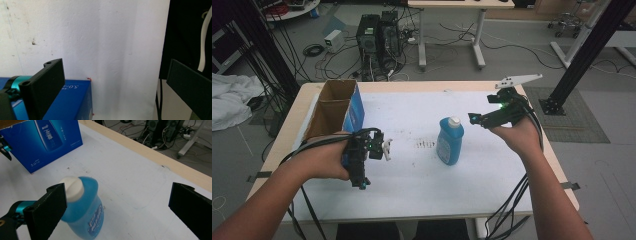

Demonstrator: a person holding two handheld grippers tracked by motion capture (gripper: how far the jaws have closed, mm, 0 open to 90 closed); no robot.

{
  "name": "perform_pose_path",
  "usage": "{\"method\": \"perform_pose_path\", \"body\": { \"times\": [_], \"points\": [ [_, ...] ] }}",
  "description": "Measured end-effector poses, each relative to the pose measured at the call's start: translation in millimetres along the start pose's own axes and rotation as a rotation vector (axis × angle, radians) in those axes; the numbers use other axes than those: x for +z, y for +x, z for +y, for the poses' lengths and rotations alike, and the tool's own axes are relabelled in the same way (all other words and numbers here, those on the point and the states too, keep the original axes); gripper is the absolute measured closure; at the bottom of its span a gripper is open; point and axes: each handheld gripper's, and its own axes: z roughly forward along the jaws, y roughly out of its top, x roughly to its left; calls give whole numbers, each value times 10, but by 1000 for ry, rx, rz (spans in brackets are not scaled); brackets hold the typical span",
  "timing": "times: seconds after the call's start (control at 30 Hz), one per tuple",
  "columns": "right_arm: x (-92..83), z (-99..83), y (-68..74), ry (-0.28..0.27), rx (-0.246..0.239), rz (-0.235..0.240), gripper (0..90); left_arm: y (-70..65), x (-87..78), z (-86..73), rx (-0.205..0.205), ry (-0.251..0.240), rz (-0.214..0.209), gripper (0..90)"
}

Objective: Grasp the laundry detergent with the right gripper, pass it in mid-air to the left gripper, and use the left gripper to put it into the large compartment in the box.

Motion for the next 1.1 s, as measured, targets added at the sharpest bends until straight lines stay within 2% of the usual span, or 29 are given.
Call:
{"method": "perform_pose_path", "body": {
  "times": [0.2, 0.37, 0.77, 1.1],
  "points": [
    [-147, -218, 68, -8, -15, -17, 8, -11, -11, 2, 3, -5, 3, 17],
    [-168, -436, 167, -17, -11, -18, 8, -4, -18, -15, 0, -12, 6, 17],
    [14, -823, 386, 14, -11, -9, 8, -5, -7, -20, 4, -11, 5, 17],
    [184, -980, 520, 38, -12, -12, 8, -12, -25, -30, 5, -10, 10, 17]
  ]
}}
